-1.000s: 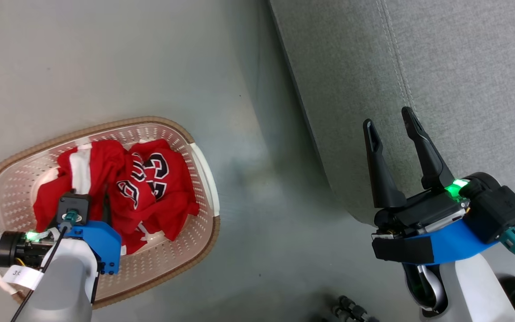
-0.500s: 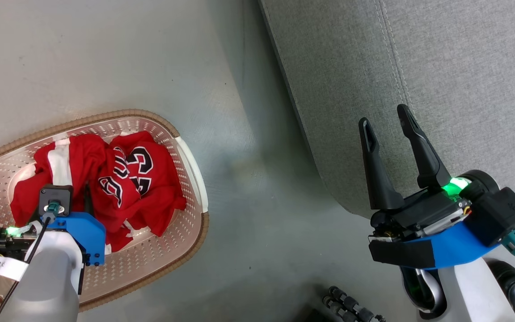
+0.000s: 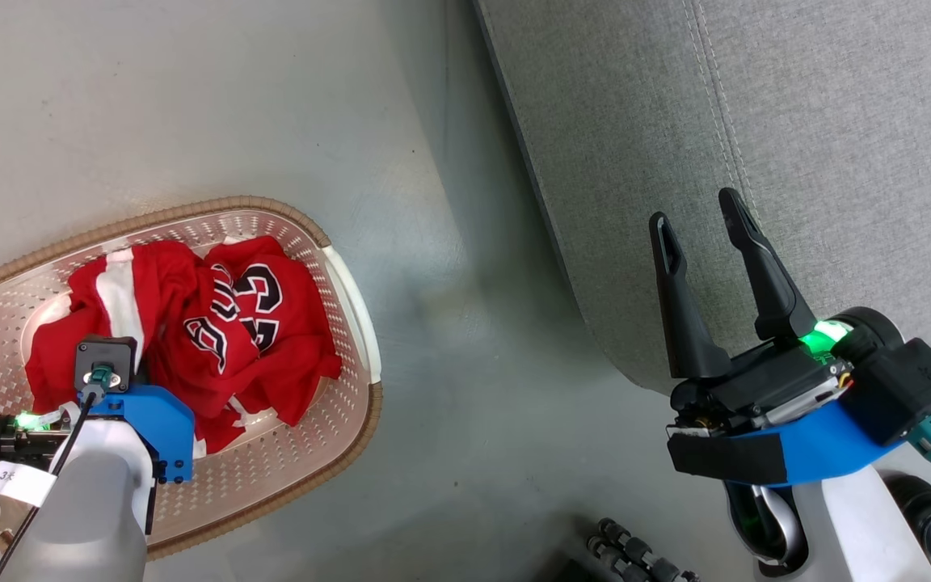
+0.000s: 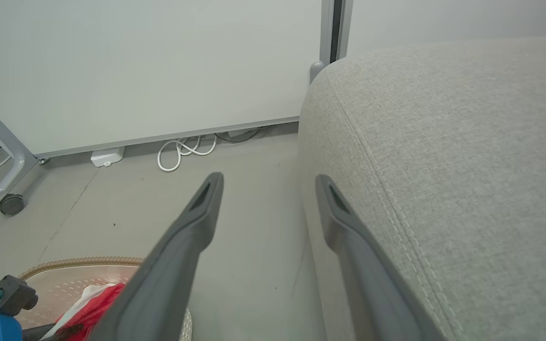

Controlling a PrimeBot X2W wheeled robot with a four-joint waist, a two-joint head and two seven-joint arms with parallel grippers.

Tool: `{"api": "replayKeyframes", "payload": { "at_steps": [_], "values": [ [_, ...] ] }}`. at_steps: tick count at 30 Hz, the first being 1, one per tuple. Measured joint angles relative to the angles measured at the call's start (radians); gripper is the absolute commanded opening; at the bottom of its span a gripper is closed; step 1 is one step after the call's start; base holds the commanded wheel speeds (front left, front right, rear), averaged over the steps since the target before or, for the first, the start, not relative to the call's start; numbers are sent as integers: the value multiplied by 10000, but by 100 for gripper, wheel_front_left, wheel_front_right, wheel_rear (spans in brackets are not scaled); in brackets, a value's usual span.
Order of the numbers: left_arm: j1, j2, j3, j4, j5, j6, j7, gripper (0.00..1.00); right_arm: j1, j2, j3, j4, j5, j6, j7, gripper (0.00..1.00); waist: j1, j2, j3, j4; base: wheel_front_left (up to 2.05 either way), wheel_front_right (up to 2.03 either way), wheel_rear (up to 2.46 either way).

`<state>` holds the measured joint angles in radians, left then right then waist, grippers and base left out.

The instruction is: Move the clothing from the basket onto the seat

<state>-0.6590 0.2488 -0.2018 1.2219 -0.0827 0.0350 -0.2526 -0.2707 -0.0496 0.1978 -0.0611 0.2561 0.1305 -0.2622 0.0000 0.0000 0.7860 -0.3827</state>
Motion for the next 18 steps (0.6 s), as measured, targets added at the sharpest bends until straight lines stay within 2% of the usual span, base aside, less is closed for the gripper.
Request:
{"api": "replayKeyframes", "payload": {
  "at_steps": [1,18],
  "values": [
    [-5,-6,-15,13,-4,0,0,0,0,0,-10,0,0,0,0,100,0,0,0,11,0,0,0],
    [-193,-410,-267,226,-267,-119,-40,0,-41,2,-113,84,-228,0,0,100,0,0,-288,399,0,0,0]
  ]
}}
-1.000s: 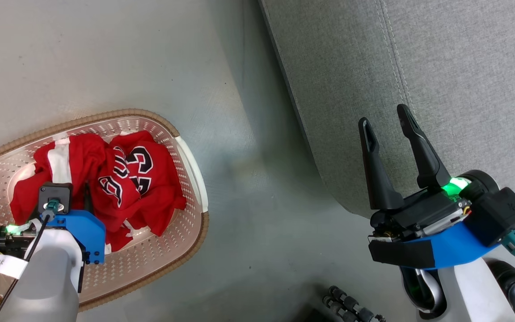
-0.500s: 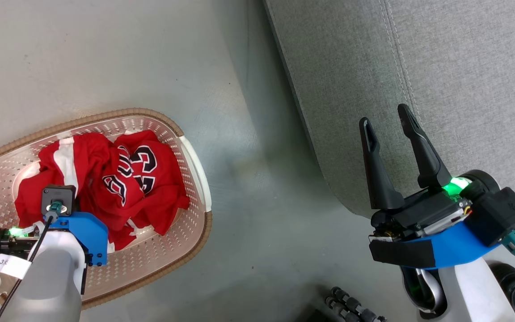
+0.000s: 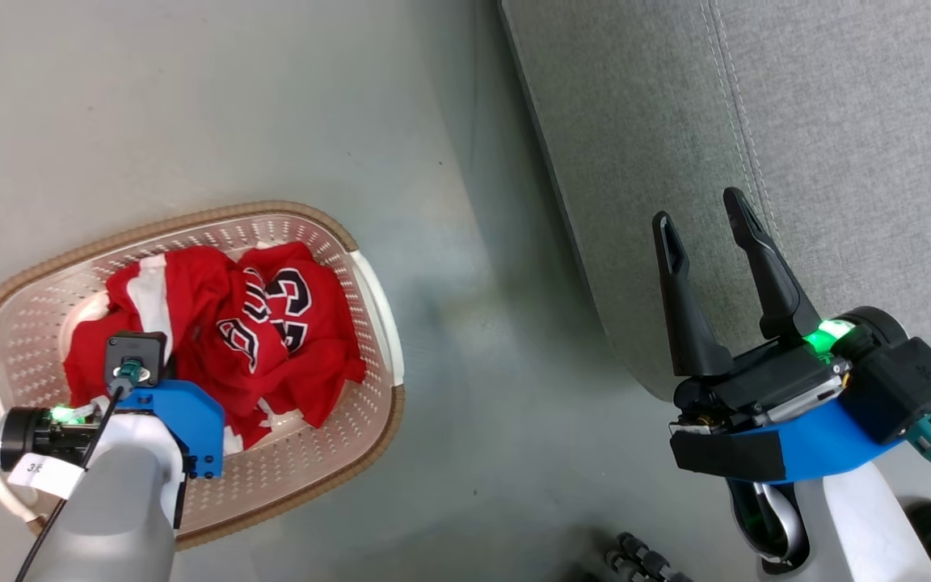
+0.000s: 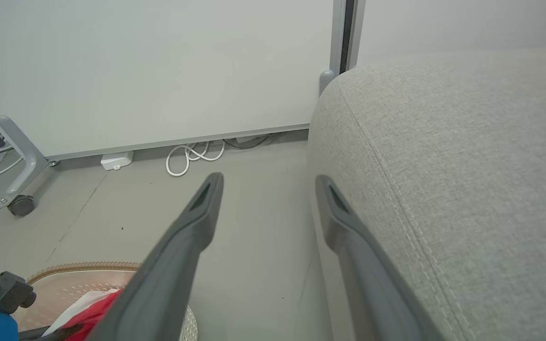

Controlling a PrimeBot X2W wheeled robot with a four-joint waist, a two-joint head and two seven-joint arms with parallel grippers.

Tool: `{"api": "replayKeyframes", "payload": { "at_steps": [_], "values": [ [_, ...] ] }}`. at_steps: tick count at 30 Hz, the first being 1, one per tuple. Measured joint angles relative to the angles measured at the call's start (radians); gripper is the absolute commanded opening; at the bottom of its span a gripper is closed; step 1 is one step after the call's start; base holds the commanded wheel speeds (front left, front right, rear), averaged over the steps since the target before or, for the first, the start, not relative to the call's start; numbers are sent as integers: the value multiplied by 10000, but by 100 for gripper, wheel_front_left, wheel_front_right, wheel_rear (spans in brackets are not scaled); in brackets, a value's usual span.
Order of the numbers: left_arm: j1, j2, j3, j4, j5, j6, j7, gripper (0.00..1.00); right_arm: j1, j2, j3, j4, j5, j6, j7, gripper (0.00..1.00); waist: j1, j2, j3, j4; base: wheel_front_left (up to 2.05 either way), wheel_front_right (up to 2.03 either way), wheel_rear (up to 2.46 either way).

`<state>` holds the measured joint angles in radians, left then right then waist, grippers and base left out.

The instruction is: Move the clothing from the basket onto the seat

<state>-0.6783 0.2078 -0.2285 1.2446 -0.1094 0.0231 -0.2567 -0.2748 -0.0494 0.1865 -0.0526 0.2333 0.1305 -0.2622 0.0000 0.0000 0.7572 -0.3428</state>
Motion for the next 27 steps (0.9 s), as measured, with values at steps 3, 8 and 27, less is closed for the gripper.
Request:
{"api": "replayKeyframes", "payload": {
  "at_steps": [3,8,27],
  "values": [
    [1,-123,-59,23,-42,-59,-4,0,-1,0,-50,59,-67,0,0,100,0,0,-173,128,0,0,0],
    [34,-280,-81,31,-161,-79,-19,0,0,0,-102,146,-201,0,0,100,0,0,-570,359,0,0,0],
    [1175,-1103,-639,-349,-305,-681,-50,0,556,2,-286,782,-709,0,-2,100,-1,0,-2912,1327,0,0,0]
  ]
}}
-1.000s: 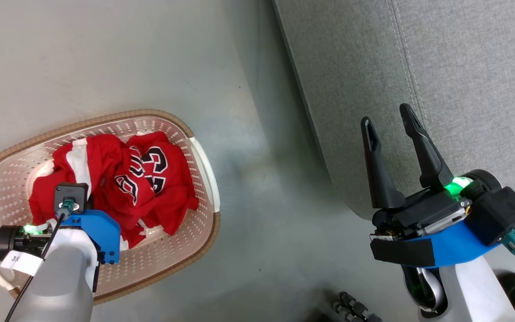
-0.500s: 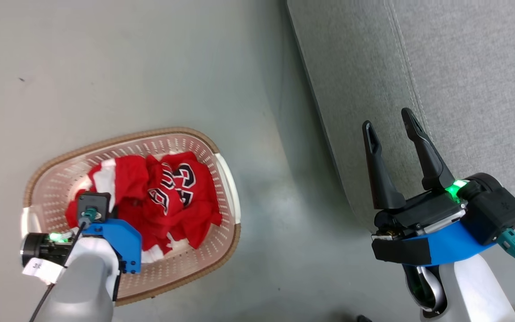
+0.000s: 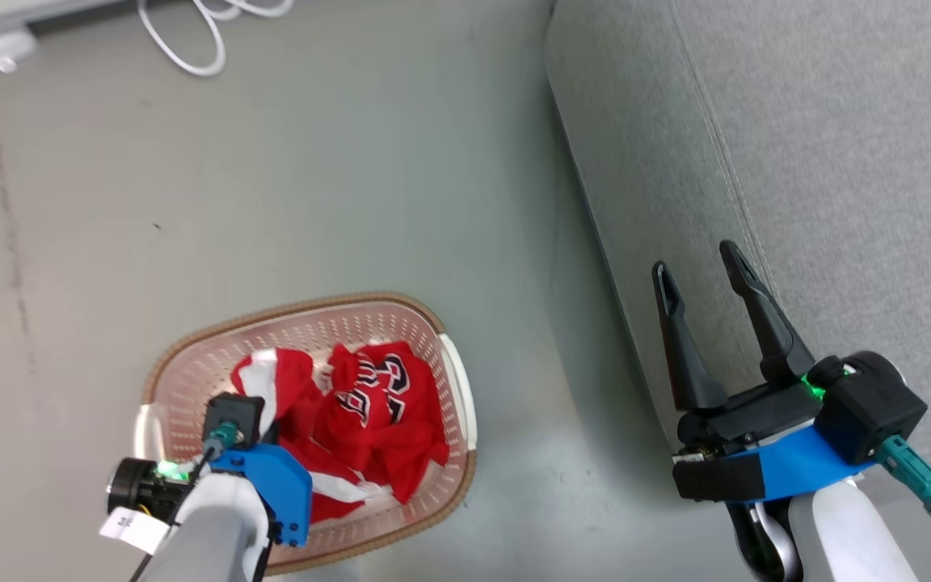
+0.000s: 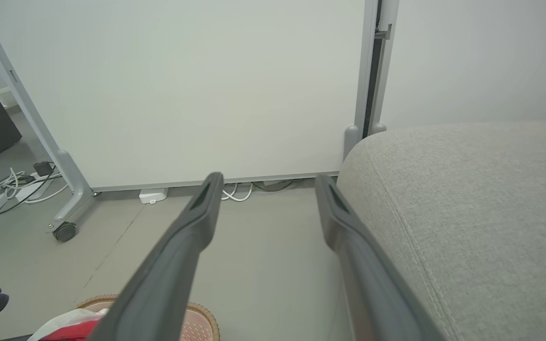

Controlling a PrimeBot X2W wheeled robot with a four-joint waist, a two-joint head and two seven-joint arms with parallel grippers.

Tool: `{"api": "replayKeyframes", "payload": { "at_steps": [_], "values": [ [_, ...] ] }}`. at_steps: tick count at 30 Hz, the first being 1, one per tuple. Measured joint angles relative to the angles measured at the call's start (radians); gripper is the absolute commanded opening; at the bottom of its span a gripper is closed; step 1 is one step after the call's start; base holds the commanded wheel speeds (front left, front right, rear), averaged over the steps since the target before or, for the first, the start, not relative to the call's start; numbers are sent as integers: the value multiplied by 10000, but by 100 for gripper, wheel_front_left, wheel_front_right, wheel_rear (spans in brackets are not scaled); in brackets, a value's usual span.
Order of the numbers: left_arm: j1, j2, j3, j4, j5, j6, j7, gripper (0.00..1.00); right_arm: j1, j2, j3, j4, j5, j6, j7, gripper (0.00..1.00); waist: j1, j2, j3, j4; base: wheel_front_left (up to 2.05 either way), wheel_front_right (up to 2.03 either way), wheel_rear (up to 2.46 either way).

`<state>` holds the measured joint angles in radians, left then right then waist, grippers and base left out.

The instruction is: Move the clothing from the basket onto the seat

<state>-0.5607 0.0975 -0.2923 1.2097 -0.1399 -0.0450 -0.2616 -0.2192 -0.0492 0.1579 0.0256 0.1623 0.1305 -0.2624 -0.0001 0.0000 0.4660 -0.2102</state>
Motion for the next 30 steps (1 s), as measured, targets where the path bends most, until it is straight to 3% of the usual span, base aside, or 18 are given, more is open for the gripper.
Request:
{"api": "replayKeyframes", "payload": {
  "at_steps": [13,18,30],
  "values": [
    [445,-424,-809,-662,-69,-502,2,0,675,0,-71,401,-270,0,2,100,-1,0,-1637,880,0,0,0],
    [500,-458,-1528,-1267,-107,-708,2,0,878,0,-63,546,-297,0,0,100,-1,0,-2205,1169,0,0,0],
    [620,-472,-3816,-2874,-1561,-811,0,0,1376,0,-2,811,-453,0,0,100,0,0,-3314,1684,0,0,0]
  ]
}}
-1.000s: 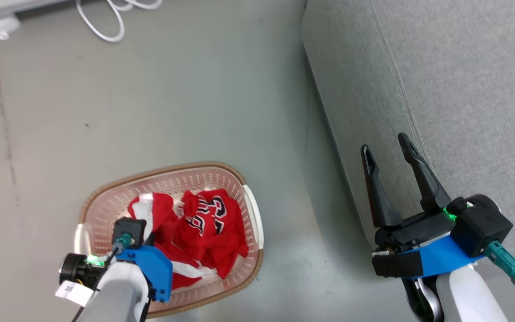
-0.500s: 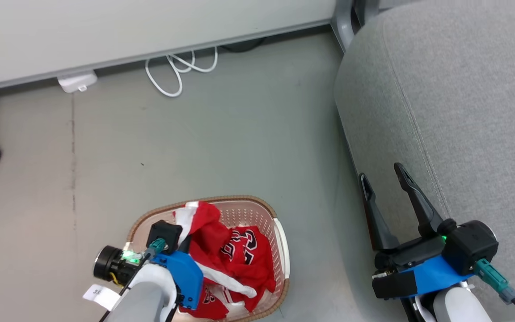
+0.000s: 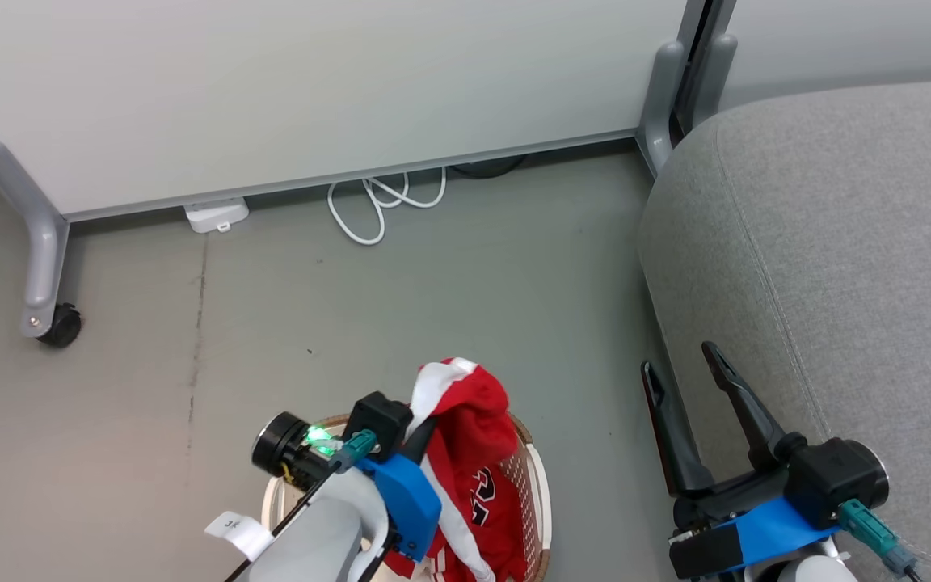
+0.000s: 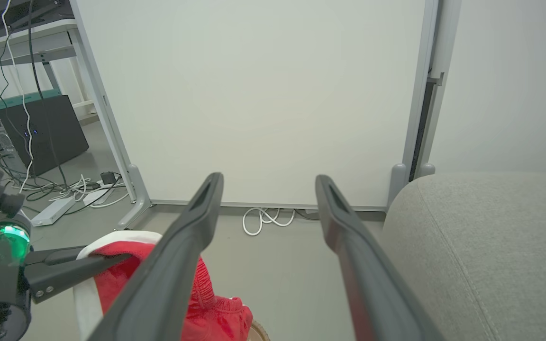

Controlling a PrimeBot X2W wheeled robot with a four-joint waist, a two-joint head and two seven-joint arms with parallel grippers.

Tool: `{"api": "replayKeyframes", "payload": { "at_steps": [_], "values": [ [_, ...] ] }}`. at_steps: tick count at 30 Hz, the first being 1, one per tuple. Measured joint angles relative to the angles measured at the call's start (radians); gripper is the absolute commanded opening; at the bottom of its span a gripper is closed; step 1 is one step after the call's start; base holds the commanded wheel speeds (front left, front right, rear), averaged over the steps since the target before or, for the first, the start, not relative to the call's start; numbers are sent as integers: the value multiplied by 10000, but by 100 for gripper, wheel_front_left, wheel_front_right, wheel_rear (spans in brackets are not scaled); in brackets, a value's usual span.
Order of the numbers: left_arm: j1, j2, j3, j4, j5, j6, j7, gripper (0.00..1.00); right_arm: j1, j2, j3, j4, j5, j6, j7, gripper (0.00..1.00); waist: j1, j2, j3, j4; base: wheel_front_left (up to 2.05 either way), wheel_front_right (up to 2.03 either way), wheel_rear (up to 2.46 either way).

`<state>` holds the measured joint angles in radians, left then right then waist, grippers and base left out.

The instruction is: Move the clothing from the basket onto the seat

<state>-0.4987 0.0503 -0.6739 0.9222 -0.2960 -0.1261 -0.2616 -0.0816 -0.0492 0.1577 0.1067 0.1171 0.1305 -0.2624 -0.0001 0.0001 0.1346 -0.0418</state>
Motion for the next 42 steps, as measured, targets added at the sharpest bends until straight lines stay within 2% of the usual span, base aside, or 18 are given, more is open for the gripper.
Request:
{"api": "replayKeyframes", "payload": {
  "at_steps": [14,30,42],
  "values": [
    [-996,2,-1712,-1183,-1406,36,0,0,458,0,485,213,-15,0,38,100,0,0,-690,72,0,0,0],
    [-2628,2,-3428,-2023,-2982,604,140,0,649,0,610,127,-13,0,236,100,1,0,-992,219,0,0,0],
    [-3146,0,-4481,-2178,-4010,1049,192,0,713,0,721,121,-12,0,324,100,1,0,-1141,269,0,0,0]
  ]
}}
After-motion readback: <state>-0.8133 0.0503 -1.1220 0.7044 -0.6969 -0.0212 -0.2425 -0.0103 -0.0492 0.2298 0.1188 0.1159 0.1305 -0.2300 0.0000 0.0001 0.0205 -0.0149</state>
